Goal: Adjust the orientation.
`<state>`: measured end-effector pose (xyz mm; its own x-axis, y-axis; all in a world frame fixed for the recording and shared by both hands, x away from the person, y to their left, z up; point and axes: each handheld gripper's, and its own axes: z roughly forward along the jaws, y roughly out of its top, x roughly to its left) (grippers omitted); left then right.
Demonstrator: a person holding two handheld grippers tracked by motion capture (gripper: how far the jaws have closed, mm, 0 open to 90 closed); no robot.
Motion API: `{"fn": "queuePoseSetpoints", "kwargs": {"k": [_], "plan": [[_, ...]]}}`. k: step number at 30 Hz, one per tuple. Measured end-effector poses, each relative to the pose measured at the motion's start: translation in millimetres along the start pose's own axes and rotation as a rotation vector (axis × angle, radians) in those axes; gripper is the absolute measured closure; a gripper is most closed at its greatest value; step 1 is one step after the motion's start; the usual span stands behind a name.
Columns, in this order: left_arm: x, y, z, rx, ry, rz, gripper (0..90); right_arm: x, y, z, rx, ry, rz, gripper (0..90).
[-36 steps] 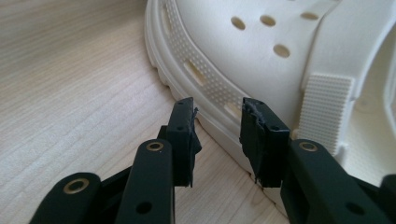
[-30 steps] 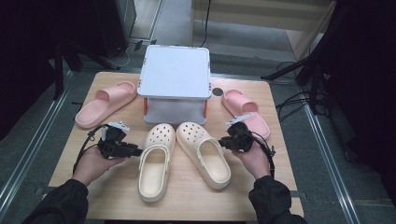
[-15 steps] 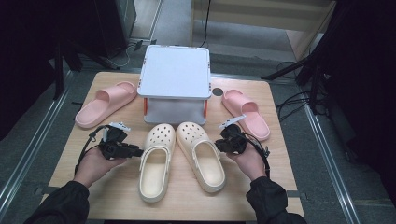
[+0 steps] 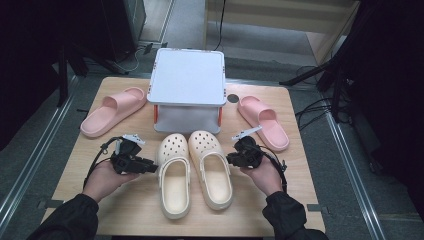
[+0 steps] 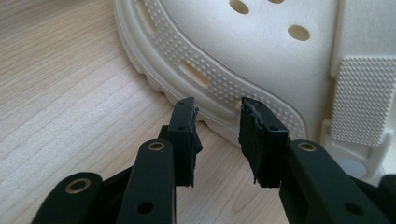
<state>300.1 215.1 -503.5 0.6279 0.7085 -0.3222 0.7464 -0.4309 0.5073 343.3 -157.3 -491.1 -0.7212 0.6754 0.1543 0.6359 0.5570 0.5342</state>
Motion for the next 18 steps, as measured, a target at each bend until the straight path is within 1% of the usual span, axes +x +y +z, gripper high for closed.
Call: {"fn": "queuePoseSetpoints", "kwargs": {"k": [3,4,5,7,8,11,12,13,14,15,16,17,18], "plan": [[-1.9,0.9,0.8,0.007,-0.006,0.008,65.6,1.1,-1.3,0.4,-0.005,0.012,0.005,77.8],[-4.2,1.3,2.5,0.007,-0.017,0.007,65.5,3.4,-2.5,0.5,-0.006,0.021,0.007,77.8],[-5.4,1.7,2.9,0.013,-0.018,0.014,65.5,4.3,-2.9,0.8,-0.007,0.022,0.006,77.7],[-7.0,2.1,3.8,0.016,-0.025,0.016,65.5,5.2,-3.2,1.1,-0.008,0.023,0.006,77.7],[-7.4,2.5,3.8,0.017,-0.023,0.024,65.8,6.7,-3.9,1.4,-0.013,0.019,0.001,77.7],[-4.7,2.5,1.8,0.013,-0.028,0.015,63.4,6.6,-5.2,1.1,-0.019,0.012,0.007,75.1],[-3.3,3.1,-0.1,0.0,-0.015,0.014,61.5,6.1,-5.6,0.8,-0.022,0.009,0.009,74.0],[-2.3,3.9,-1.4,0.0,-0.002,0.017,60.0,5.1,-6.1,-0.1,-0.031,0.009,0.008,73.2],[-2.3,3.9,-1.4,0.0,-0.002,0.017,59.9,5.1,-6.1,-0.1,-0.031,0.009,0.008,73.2],[0.9,5.9,-5.5,-0.014,0.013,0.012,59.7,5.1,-6.3,-4.0,-0.061,0.007,0.019,73.1],[2.5,6.8,-7.9,-0.025,0.009,0.002,59.3,5.1,-6.3,-5.7,-0.077,0.007,0.021,72.6],[2.5,6.8,-7.9,-0.025,0.009,0.002,58.6,5.1,-6.3,-5.7,-0.077,0.007,0.021,72.6],[5.5,8.7,-12.3,-0.046,0.017,-0.004,57.8,7.0,-6.5,-12.4,-0.115,0.014,0.039,70.3]]}}
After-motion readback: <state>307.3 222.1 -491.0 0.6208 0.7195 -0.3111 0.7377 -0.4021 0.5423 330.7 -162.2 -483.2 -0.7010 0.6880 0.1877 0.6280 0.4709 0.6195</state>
